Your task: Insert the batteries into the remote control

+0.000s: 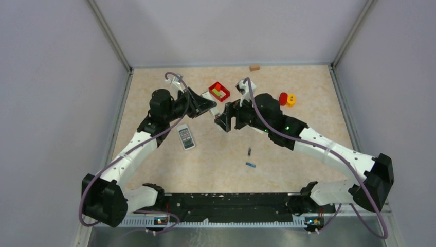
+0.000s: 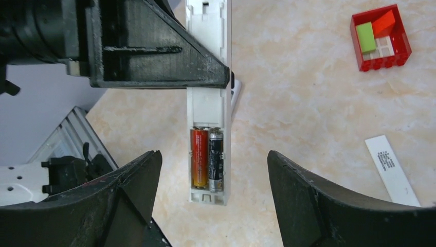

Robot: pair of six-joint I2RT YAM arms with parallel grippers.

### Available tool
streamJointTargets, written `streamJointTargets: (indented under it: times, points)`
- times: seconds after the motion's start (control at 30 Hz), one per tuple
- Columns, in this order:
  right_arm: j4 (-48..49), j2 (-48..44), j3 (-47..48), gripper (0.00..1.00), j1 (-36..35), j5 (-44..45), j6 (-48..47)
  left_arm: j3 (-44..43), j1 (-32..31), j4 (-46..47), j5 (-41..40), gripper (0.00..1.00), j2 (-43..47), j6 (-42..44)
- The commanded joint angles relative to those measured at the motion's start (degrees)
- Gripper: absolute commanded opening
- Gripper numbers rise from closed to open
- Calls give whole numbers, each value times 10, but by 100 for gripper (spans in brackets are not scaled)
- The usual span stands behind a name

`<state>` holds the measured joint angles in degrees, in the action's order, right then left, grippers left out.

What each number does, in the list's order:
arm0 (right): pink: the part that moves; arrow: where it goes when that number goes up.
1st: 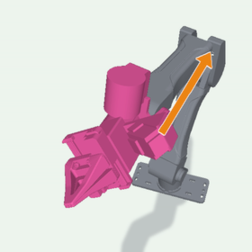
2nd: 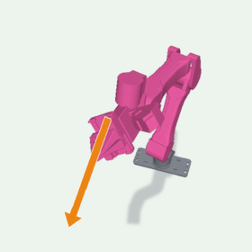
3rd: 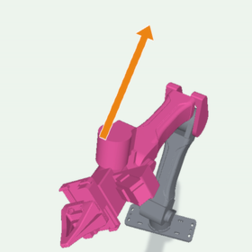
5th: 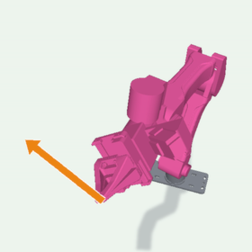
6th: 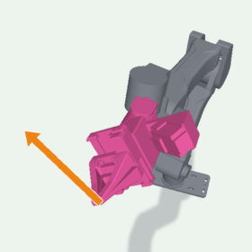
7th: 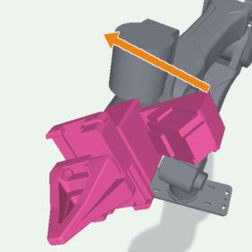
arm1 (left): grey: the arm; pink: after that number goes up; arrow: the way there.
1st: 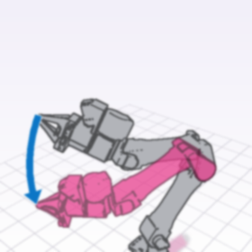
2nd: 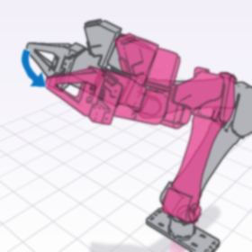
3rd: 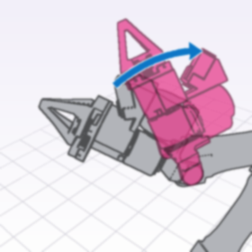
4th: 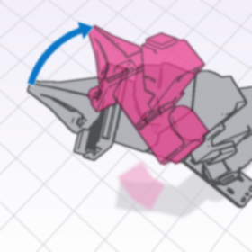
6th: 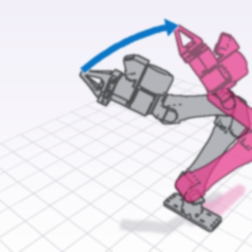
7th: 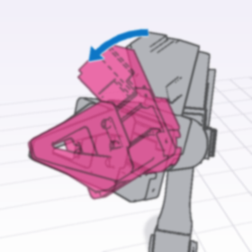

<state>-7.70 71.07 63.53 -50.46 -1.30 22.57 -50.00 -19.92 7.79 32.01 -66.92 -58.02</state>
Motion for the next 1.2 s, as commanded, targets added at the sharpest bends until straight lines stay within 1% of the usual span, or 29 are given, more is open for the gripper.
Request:
streamJointTargets:
  times: [0.0, 0.07, 0.17, 0.27, 0.3, 0.37, 0.43, 0.47, 0.6, 0.67, 0.9, 1.17]
  points:
    - [18, -1, 16, 76, 2, -9, -24, -13, 4, 18, -5, 0, 0, 10]
    - [43, -18, -5, 77, 2, -6, -3, -12, 5, 18, -2, 0, 0, 11]
    - [71, -47, -36, 83, 2, -6, 29, -12, 7, 22, 8, 0, -2, 7]
    - [96, -71, -67, 84, 2, 5, 81, -7, 8, 39, 25, 0, -2, -6]
    - [103, -80, -78, 82, 2, 10, 102, -5, 9, 50, 33, 0, -2, -12]
    - [117, -99, -102, 76, 3, 27, 138, 0, 9, 68, 47, 0, -1, -24]
    - [130, -111, -118, 65, 2, 31, 164, 4, 10, 87, 63, 0, 1, -36]
    - [137, -115, -125, 62, 3, 29, 174, 5, 10, 95, 71, 0, 2, -41]
    - [140, -112, -127, 49, 2, 15, 191, 7, 10, 117, 98, 0, 6, -53]
    - [141, -108, -125, 44, 3, -5, 195, 7, 11, 122, 103, 0, 10, -55]
    - [135, -97, -123, 33, 3, -15, 197, 9, 11, 143, 114, 0, 10, -70]
    - [134, -81, -129, 14, 3, -23, 191, 9, 11, 159, 122, 0, 10, -83]
